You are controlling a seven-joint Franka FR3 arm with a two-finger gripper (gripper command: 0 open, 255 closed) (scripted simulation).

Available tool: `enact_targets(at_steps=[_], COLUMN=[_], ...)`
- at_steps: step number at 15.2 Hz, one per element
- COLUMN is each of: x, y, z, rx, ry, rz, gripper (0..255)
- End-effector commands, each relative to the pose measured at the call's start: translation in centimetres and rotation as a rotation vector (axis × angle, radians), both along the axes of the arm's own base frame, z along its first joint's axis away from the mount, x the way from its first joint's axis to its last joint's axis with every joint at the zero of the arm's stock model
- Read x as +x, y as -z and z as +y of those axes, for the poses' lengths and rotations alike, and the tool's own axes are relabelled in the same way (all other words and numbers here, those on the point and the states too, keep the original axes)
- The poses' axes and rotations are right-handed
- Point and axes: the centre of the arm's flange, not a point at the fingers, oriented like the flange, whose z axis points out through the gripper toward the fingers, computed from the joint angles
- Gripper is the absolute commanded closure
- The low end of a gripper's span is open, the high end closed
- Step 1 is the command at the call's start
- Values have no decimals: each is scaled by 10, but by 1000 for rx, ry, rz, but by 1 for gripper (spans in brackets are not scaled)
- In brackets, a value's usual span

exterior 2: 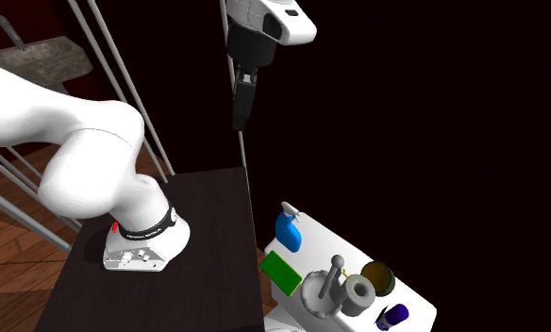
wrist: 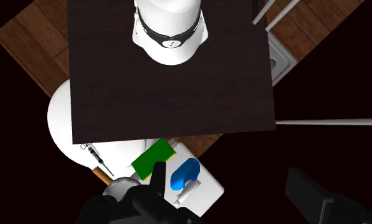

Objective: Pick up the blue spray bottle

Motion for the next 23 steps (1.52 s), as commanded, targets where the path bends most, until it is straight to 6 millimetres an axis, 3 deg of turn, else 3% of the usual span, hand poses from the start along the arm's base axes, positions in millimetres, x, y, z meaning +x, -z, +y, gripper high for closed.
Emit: enact_targets(at_steps=[1, 12, 23], x=[0, 59, 104], y=[0, 138, 280], z=[0, -18, -46], rx=[0, 30, 59], ry=[0, 257, 514], rz=[0, 64, 128], gripper=[0, 0, 0])
